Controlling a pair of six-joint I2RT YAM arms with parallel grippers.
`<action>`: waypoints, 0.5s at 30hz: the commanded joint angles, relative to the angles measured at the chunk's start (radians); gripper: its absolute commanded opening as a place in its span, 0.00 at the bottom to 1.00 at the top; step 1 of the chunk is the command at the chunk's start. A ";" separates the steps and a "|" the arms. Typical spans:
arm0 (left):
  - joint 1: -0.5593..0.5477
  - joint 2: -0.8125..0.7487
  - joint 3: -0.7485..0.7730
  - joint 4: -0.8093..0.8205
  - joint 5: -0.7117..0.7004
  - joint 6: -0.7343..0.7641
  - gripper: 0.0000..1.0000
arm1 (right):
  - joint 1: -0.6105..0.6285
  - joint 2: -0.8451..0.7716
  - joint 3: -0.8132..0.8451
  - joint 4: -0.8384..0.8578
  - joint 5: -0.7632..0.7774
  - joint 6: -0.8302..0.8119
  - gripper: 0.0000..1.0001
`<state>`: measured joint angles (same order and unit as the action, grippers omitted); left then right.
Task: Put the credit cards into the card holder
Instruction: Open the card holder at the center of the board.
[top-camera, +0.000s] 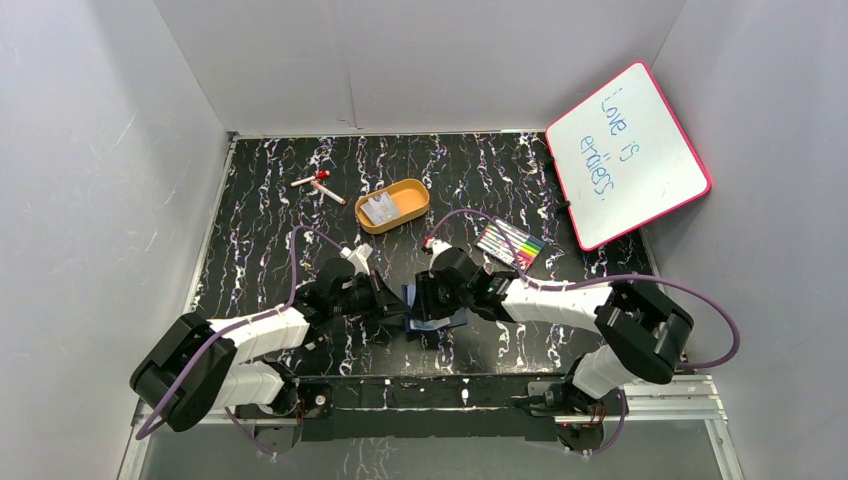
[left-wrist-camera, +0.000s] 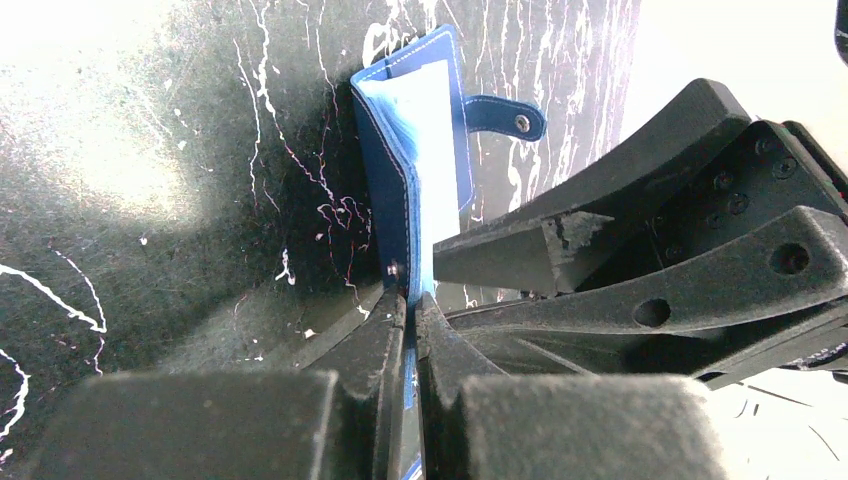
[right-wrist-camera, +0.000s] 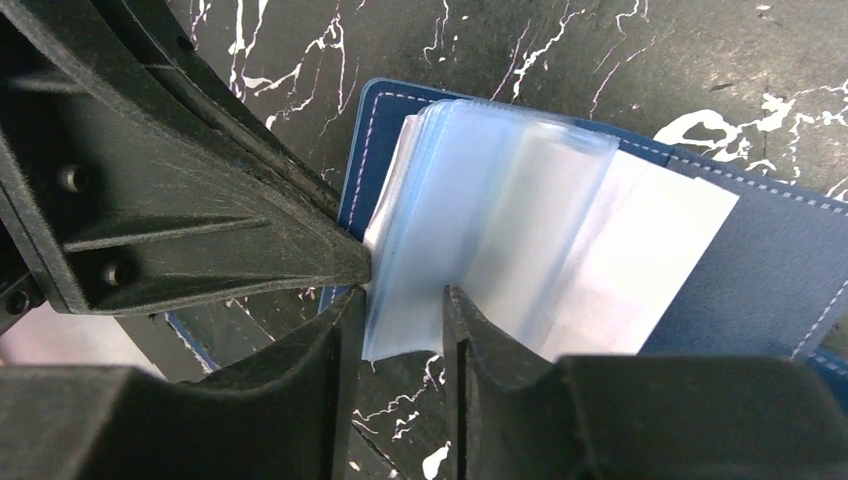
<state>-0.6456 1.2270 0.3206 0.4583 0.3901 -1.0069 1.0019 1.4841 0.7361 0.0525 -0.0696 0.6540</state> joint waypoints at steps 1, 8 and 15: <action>0.003 -0.029 0.002 0.017 0.020 -0.002 0.00 | 0.004 -0.012 0.013 -0.006 0.053 0.002 0.38; 0.003 -0.034 0.006 -0.011 -0.001 0.012 0.00 | 0.004 -0.049 -0.002 -0.032 0.110 0.008 0.31; 0.003 -0.024 0.019 -0.029 -0.010 0.025 0.00 | 0.004 -0.078 -0.026 -0.015 0.086 0.004 0.40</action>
<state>-0.6441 1.2247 0.3206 0.4408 0.3740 -1.0019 1.0092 1.4384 0.7219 0.0265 -0.0017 0.6659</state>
